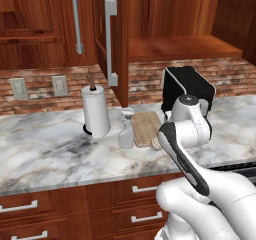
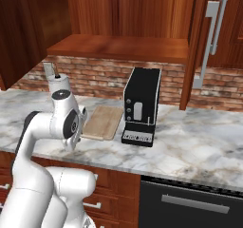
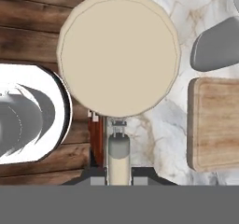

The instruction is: Grab the spray bottle from the cabinet, then place it next to the cutting board for sanitizing. Then grab the dish brush from the countertop next to the sink and place it next to the cutting board.

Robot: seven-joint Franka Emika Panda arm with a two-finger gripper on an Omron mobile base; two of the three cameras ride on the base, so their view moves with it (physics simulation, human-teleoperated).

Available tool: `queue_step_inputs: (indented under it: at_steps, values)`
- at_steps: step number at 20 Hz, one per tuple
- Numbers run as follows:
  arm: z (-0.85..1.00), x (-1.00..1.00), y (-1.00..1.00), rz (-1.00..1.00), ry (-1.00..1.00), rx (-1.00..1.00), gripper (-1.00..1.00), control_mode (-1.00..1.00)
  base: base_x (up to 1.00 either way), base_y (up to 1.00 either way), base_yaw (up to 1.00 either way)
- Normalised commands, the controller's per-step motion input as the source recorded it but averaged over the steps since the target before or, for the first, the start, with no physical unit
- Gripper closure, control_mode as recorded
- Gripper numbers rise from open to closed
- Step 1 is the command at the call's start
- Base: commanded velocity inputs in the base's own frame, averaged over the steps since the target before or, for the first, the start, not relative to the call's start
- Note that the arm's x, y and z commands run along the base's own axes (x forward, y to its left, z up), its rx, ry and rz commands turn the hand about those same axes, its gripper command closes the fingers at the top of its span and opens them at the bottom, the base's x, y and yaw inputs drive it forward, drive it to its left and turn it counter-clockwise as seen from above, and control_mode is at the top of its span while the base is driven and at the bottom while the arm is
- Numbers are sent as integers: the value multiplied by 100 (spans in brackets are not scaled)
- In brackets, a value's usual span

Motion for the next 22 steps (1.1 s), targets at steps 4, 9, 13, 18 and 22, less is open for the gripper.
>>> queue_step_inputs:
  at_steps: [4, 9, 13, 18, 22]
  values:
    - [-23, 60, 0, 0, 0, 0, 100, -100, 0, 0, 0]
    - [-26, 41, 0, 0, 0, 0, 100, -100, 0, 0, 0]
    - [-29, 29, 0, 0, 0, 0, 100, -100, 0, 0, 0]
    - [-31, 14, 0, 0, 0, 0, 100, -100, 0, 0, 0]
    - [-33, 3, 0, 0, 1, 0, 100, -100, 0, 0, 0]
